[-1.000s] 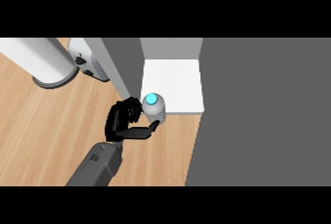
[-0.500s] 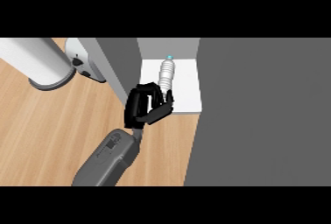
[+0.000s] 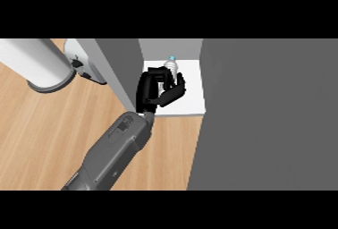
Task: Pick up the bottled water, place it into the cabinet and close the cabinet
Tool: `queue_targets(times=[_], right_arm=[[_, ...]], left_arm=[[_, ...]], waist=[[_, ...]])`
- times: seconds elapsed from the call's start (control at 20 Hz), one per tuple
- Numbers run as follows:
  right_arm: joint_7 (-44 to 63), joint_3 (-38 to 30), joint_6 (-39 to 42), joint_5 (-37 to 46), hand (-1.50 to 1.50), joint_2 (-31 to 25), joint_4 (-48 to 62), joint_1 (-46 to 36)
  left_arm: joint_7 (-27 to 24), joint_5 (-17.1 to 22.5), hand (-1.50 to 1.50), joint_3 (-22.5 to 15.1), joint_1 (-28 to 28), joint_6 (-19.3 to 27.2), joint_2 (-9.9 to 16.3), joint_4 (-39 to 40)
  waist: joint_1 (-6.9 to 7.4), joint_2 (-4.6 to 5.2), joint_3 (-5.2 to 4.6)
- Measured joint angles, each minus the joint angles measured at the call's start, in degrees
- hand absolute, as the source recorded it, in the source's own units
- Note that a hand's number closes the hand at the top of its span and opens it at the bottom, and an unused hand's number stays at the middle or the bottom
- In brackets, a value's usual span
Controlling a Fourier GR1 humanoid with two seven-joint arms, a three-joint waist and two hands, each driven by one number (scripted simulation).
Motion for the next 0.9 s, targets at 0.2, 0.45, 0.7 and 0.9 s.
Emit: queue_targets(times=[0.2, 0.45, 0.7, 0.9], right_arm=[[-1.16, -0.79, 0.31, -0.44, -1.50, -0.78, -0.40, 1.90], [-2.67, -1.70, 1.32, -1.08, -1.50, -1.33, -0.06, 2.69], [-3.99, -1.85, 2.35, -1.65, -1.50, -1.61, -0.16, 3.49], [-5.49, -2.49, 3.28, -2.11, -1.50, -1.90, 0.02, 4.44]], left_arm=[[-0.01, 1.69, 1.50, 1.49, -4.18, 1.34, -0.02, 5.40], [-2.84, 3.48, 1.50, 2.65, -8.62, 3.66, -0.02, 13.39], [-6.86, 4.27, 1.50, 3.39, -11.45, 5.08, -0.03, 21.14], [-9.19, 4.15, 1.50, 4.38, -14.53, 6.32, -0.03, 27.11]], waist=[[-0.19, 0.05, 0.01], [-0.68, 0.27, 0.01], [-1.47, 0.48, 0.00], [-1.89, 0.67, 0.00]])
